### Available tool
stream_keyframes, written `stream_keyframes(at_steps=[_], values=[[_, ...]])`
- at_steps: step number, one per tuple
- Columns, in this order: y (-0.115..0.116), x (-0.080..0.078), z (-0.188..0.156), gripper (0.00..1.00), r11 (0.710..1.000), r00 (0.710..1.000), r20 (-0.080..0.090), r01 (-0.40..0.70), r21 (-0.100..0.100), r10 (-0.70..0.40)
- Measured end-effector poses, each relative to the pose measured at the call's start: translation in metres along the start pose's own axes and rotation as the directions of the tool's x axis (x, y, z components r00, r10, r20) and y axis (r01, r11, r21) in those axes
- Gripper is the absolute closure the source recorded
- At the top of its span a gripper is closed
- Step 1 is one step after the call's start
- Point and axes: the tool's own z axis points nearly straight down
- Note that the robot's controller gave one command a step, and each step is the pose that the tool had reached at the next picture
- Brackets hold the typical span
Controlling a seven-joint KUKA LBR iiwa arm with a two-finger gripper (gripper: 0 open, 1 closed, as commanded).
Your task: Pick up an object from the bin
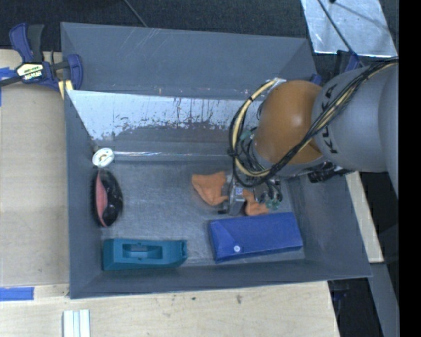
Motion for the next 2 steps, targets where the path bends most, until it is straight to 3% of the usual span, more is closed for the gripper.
stream_keyframes(at_steps=[1,2], values=[[0.000,0.000,0.000,1.00,1.000,1.000,0.000,0.000,0.000,0.000],[-0.021,0.000,-0.187,1.00,1.000,1.000,0.011,0.028,0.001,-0.028]])
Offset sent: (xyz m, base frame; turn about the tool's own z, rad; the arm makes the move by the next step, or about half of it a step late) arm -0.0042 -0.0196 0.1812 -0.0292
